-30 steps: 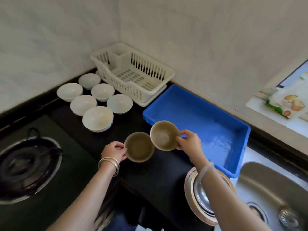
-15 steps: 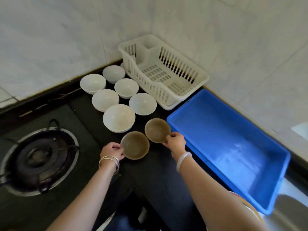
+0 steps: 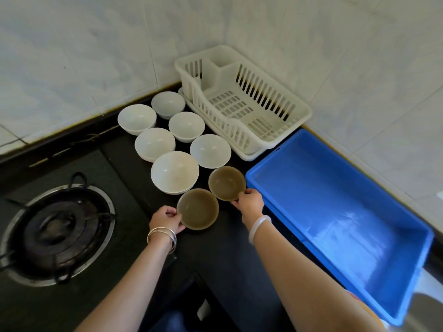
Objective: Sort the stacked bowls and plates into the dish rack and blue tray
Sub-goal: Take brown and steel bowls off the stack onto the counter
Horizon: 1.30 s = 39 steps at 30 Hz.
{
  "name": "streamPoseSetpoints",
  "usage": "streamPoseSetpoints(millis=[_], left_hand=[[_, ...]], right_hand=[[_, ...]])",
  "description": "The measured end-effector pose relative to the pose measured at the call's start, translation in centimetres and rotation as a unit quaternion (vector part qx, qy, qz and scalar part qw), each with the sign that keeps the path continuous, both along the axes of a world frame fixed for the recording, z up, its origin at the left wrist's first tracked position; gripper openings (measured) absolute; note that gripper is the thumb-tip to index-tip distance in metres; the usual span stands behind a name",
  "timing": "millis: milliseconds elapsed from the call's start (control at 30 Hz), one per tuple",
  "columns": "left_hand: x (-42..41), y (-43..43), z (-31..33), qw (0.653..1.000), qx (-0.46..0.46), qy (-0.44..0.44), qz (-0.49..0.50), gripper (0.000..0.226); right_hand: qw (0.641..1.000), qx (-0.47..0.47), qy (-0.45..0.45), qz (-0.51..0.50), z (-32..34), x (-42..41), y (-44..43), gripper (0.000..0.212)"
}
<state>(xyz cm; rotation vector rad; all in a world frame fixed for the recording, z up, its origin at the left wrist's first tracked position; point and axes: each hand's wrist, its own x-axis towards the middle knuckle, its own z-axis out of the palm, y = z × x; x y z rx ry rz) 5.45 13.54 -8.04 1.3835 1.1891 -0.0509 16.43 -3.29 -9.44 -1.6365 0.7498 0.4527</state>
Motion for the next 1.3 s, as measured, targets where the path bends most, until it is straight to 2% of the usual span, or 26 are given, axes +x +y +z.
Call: streamPoseSetpoints(millis=[200, 300, 467, 567, 700, 933, 1100, 1300], left_hand=[[0.0, -0.3, 0.1, 1.000, 0.012, 0.004, 0.016, 0.023], [-0.1, -0.4, -0.1, 1.000, 0.021, 0.001, 0.019, 0.014], [-0.6, -0.6, 0.2, 0.999, 0.049, -0.017, 0.003, 0.016], [-1.2, -0.8, 0.9, 0.992, 0.110, -0.013, -0.053, 0.027], [-2.1, -1.6, 2.5, 0.964, 0.227, -0.017, -0.134, 0.028], [-3.6, -8.2, 5.2, 0.932, 0.237, -0.081, -0.261, 0.022], [-5.7, -16.0, 4.9, 0.897, 0.188, -0.114, -0.384, 0.020], [-8.6, -24.0, 4.3, 0.830, 0.174, -0.127, -0.515, 0.018]], right_hand=[[0.999, 0.025, 0.020, 0.019, 0.4, -0.2, -0.4, 0.036], [0.998, 0.038, 0.031, 0.038, 0.9, -0.6, -0.7, 0.041], [0.995, 0.046, 0.033, 0.076, 1.9, -1.4, -1.5, 0.039], [0.994, 0.033, 0.012, 0.106, 3.1, -2.1, -2.5, 0.034], [0.989, 0.005, -0.046, 0.140, 5.3, -4.1, -4.9, 0.030], [0.961, -0.160, -0.153, 0.163, 8.2, -10.3, -12.5, 0.017], [0.930, -0.316, -0.139, 0.128, 8.5, -16.1, -19.7, 0.016], [0.872, -0.467, -0.103, 0.104, 8.3, -22.5, -26.6, 0.018]])
